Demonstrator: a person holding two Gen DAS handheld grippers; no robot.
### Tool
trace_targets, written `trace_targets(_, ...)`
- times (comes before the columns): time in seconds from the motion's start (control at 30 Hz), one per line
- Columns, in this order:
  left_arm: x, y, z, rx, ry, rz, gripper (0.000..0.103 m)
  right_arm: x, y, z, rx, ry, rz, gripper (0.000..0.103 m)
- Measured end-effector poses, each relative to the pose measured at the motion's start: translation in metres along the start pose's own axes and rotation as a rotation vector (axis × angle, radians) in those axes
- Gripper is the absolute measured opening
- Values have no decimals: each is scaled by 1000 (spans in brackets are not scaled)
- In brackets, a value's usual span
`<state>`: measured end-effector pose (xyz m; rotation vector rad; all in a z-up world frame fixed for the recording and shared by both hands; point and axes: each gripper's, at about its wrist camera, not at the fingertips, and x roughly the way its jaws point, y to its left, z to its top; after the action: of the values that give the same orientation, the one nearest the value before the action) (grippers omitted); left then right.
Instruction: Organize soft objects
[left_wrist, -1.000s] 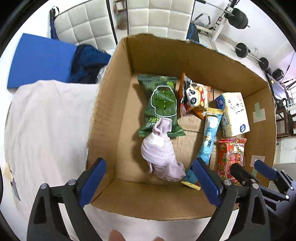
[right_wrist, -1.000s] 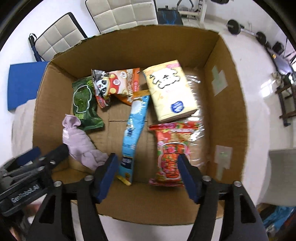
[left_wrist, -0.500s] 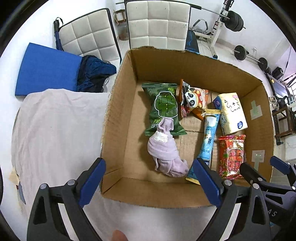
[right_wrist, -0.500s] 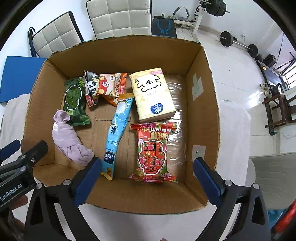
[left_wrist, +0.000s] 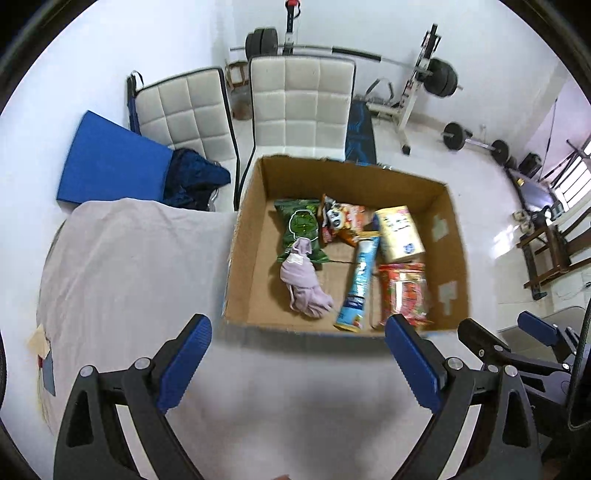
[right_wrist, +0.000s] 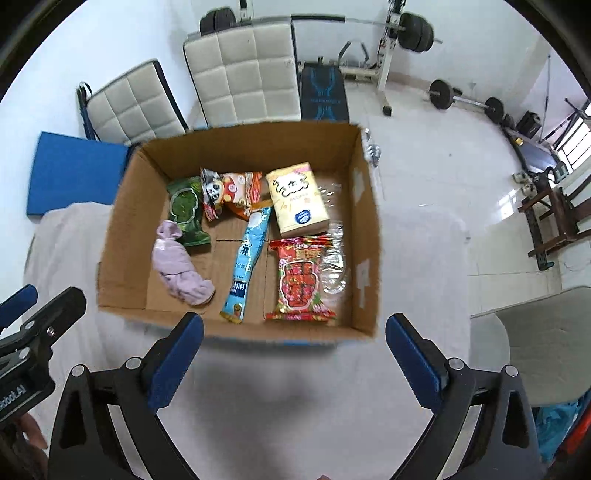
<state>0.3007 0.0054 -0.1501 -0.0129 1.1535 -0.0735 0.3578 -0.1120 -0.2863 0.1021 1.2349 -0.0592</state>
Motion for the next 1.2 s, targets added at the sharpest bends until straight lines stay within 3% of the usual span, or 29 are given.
trace_targets(0.27,-91,-5,-38,21,-69,-5,97,-100,-11,-51,7,-117,36,101)
trace_targets(0.43,-125,-5,-56,14,-84,-15,97,-151,-13,-83,10,-159,69,101)
trace_targets(0.83,-175,-11,-84,38,-108,-21,97,-245,-17,-134,-13,-221,81,101)
trace_targets(1.2,-195,-18,-102,53,-117,-16,97,-285,-4,-164,-63,-230,74,101)
